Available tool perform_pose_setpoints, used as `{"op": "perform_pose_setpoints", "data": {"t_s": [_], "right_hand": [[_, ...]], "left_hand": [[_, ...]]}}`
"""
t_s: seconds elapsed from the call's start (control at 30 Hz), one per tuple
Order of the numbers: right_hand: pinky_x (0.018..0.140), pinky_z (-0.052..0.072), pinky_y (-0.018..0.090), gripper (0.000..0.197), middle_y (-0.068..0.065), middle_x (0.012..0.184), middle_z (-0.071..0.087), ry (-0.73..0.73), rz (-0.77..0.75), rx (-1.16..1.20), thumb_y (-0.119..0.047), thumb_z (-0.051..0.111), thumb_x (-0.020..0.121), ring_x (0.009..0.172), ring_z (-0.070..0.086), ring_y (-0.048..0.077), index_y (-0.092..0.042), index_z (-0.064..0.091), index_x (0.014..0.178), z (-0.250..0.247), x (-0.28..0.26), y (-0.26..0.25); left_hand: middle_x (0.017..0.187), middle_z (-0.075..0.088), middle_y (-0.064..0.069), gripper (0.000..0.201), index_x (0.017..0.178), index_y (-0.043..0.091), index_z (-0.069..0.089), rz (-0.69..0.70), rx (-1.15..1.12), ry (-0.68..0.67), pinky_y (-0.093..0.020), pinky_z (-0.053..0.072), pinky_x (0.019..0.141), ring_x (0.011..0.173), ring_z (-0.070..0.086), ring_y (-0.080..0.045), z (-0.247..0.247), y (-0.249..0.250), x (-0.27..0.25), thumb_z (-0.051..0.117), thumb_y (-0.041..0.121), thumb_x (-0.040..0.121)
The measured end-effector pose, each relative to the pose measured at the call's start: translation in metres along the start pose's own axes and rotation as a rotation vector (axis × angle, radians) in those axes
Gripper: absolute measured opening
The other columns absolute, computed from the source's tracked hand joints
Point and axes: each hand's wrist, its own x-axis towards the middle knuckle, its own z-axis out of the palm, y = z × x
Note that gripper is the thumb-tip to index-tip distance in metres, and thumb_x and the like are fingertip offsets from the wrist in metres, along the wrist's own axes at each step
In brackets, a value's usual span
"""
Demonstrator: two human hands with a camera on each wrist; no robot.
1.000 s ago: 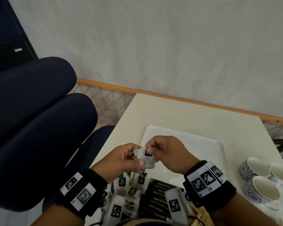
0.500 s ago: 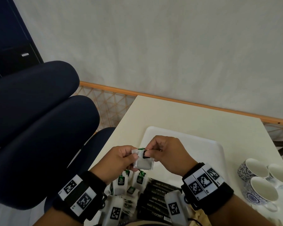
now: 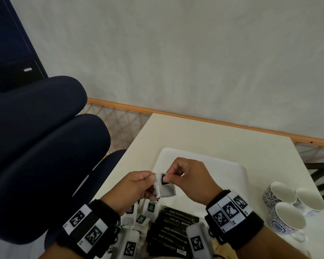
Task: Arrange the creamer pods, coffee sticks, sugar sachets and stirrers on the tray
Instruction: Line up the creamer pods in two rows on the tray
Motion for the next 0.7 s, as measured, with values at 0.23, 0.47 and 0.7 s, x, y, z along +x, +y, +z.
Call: {"op": "perform_pose_setpoints", "data": {"t_s": [0.23,0.47,0.7], "right_hand": [[0.059,0.045,0.013,0.014,-0.003,0.071,0.070,-0.037,-0.041,0.079,-0.014,0.081,0.074,0.060,0.056,0.001,-0.012,0.067,0.071,-0.008,-0.006,0.009],[0.056,0.040,0.012,0.020,-0.012,0.061,0.060,-0.021,-0.057,0.084,-0.014,0.081,0.074,0.056,0.052,0.000,-0.020,0.063,0.067,-0.007,-0.007,0.020],[0.069,0.043,0.012,0.021,-0.010,0.081,0.066,-0.108,-0.099,-0.038,-0.025,0.075,0.081,0.073,0.057,0.003,-0.024,0.068,0.100,0.006,-0.003,0.025]], "left_hand": [[0.080,0.065,-0.012,0.040,0.093,-0.005,0.067,-0.021,-0.018,-0.003,-0.026,0.050,0.065,0.071,0.057,-0.019,0.015,-0.002,0.002,0.052,0.033,0.095],[0.086,0.073,-0.008,0.012,0.093,0.010,0.073,0.054,0.342,0.118,-0.026,0.055,0.072,0.078,0.065,-0.012,0.028,-0.010,0.000,0.071,0.018,0.084],[0.078,0.075,0.001,0.014,0.086,0.016,0.076,0.081,0.447,0.221,-0.021,0.054,0.072,0.077,0.072,-0.010,0.024,-0.017,0.003,0.063,0.018,0.091]]}}
